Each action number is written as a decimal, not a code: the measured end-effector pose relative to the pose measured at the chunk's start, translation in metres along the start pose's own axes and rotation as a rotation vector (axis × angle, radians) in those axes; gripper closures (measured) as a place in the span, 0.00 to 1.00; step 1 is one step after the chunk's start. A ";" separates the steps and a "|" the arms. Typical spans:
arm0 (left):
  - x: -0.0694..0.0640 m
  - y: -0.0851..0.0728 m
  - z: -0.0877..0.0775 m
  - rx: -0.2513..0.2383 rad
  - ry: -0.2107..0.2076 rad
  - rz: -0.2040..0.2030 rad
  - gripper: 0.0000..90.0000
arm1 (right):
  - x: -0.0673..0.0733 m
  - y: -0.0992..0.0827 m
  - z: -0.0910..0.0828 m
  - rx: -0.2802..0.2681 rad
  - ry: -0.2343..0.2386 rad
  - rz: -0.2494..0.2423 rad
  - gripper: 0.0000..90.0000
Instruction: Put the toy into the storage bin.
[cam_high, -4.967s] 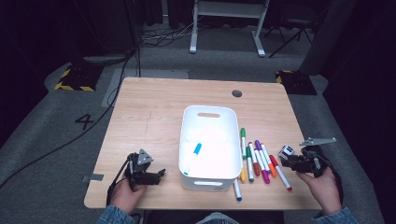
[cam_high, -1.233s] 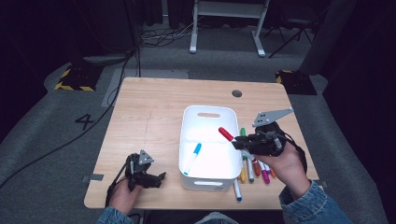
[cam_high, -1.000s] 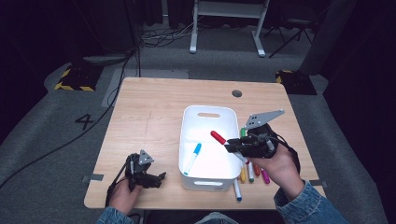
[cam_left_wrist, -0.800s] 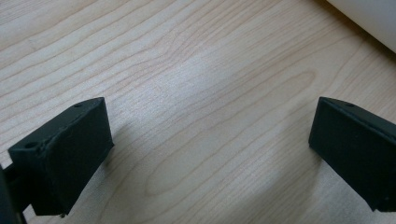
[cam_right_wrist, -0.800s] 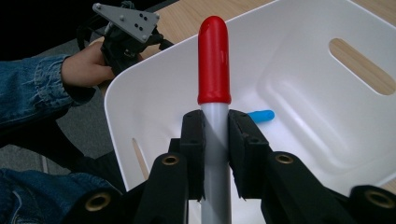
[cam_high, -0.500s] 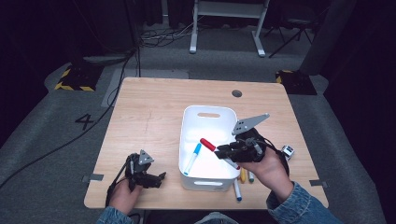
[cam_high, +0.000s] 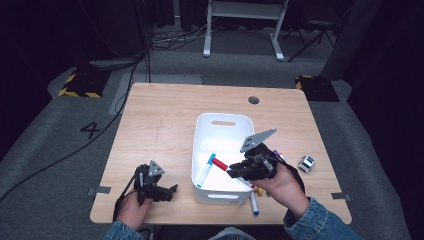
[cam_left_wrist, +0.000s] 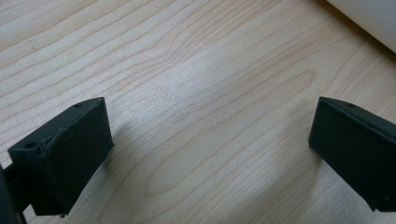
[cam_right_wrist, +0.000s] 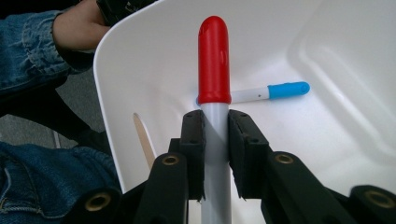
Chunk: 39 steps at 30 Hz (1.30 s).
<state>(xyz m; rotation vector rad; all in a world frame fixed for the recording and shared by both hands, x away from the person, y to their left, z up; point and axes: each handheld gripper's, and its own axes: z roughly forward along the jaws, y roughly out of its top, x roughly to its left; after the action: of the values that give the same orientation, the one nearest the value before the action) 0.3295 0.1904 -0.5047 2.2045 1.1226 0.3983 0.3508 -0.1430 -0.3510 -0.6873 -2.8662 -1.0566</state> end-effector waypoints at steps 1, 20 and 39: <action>0.000 0.000 0.000 -0.002 0.002 0.000 0.00 | 0.000 0.000 0.001 0.006 -0.002 -0.001 0.86; 0.000 0.000 0.000 -0.002 0.001 0.000 0.00 | 0.003 0.000 0.029 0.103 -0.017 -0.054 0.67; 0.000 0.000 0.000 0.000 0.000 0.000 0.00 | -0.012 -0.012 -0.019 -0.017 -0.069 0.051 0.61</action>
<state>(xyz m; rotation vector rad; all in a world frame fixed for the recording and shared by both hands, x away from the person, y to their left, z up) 0.3295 0.1905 -0.5046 2.2052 1.1225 0.3984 0.3544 -0.1677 -0.3456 -0.8091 -2.8834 -1.0721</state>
